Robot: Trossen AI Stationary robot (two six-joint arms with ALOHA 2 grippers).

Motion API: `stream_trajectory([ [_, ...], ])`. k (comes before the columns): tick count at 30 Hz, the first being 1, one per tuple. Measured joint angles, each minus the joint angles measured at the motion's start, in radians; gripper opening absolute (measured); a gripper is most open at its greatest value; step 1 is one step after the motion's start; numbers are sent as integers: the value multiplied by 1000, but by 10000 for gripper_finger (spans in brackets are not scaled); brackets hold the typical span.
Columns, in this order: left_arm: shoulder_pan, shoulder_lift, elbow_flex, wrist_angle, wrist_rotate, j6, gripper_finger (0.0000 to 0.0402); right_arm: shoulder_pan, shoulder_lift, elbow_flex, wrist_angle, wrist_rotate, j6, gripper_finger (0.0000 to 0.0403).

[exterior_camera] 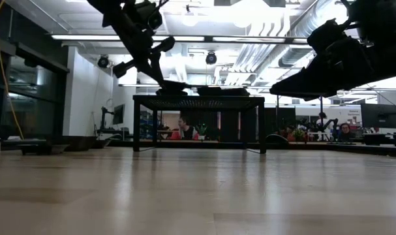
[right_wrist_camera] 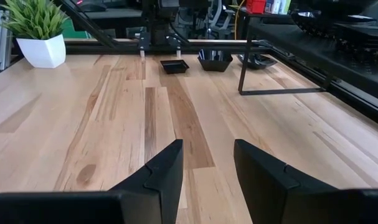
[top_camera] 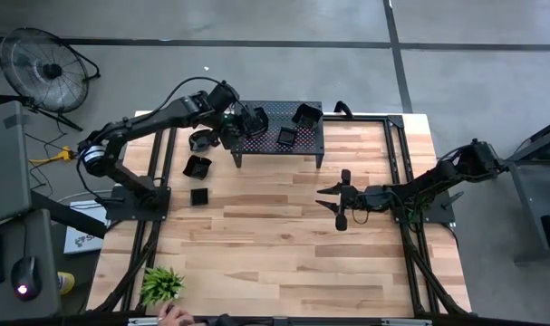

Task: Pick & Place Mini shaped plates
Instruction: Stack the black leaf-shaped plate on top of the black leaf-shaped plate on the shelf

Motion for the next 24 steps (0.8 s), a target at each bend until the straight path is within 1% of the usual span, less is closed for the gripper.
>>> stream_trajectory([
  [10, 0, 9, 0, 14, 17, 7, 0, 0, 0, 0, 0, 0, -5, 138],
  [14, 0, 9, 0, 13, 18, -33, 1, 0, 0, 0, 0, 0, -5, 138],
  [19, 0, 9, 0, 11, -11, -48, 1, 0, 0, 0, -1, 0, -5, 138],
  [24, 0, 9, 0, 9, -9, -49, 1, 0, 0, 0, -1, 0, -5, 138],
])
